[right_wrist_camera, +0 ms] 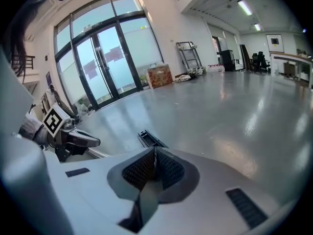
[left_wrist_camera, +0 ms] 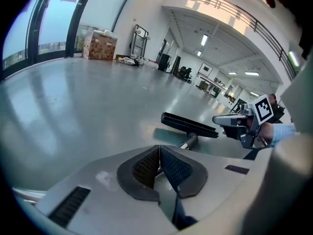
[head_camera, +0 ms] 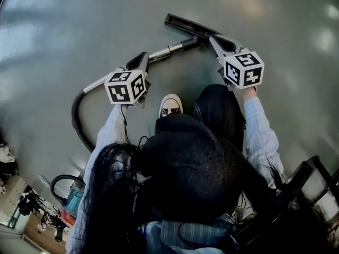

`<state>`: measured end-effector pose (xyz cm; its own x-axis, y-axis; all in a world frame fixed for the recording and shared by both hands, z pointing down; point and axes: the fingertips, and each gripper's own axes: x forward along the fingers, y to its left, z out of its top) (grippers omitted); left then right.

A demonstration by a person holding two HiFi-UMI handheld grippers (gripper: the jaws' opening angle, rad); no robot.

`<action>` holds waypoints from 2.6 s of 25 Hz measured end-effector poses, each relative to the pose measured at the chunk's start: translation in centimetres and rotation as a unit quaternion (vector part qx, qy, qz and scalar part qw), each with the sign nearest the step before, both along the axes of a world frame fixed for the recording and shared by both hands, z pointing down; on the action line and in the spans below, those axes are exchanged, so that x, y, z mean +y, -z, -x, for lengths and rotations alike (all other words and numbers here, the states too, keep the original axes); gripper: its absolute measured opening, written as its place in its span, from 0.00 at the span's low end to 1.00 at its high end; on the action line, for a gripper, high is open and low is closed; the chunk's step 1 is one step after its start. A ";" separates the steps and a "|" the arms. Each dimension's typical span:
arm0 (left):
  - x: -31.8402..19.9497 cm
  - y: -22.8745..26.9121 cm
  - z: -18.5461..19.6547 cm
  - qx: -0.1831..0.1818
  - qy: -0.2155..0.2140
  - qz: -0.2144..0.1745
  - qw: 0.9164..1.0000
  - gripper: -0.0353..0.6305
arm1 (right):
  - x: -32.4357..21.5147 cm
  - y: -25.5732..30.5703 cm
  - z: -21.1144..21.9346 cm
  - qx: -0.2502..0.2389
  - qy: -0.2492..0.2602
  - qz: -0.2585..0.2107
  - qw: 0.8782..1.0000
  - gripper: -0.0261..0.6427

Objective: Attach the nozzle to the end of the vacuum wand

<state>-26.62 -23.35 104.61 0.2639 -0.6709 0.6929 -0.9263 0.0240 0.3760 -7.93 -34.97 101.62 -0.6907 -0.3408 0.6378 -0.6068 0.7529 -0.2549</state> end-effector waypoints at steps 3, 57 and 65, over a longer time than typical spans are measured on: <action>2.0 1.7 0.7 -0.032 0.007 0.002 0.999 0.06 | 0.4 2.0 -0.6 -0.013 -0.024 -0.005 1.000 0.06; 35.9 75.1 -16.2 0.006 0.139 -0.068 0.988 0.06 | 36.9 69.1 -12.8 -0.080 -0.130 0.122 0.981 0.06; 41.0 77.7 -14.4 0.010 0.145 -0.109 0.983 0.06 | 42.2 70.7 -11.1 -0.069 -0.123 0.093 0.986 0.06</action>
<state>-12.19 17.70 26.92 0.0519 -0.8519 0.5212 -0.8845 0.2031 0.4200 3.18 7.21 30.90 -0.6866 -0.3944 0.6107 -0.7146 0.5205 -0.4673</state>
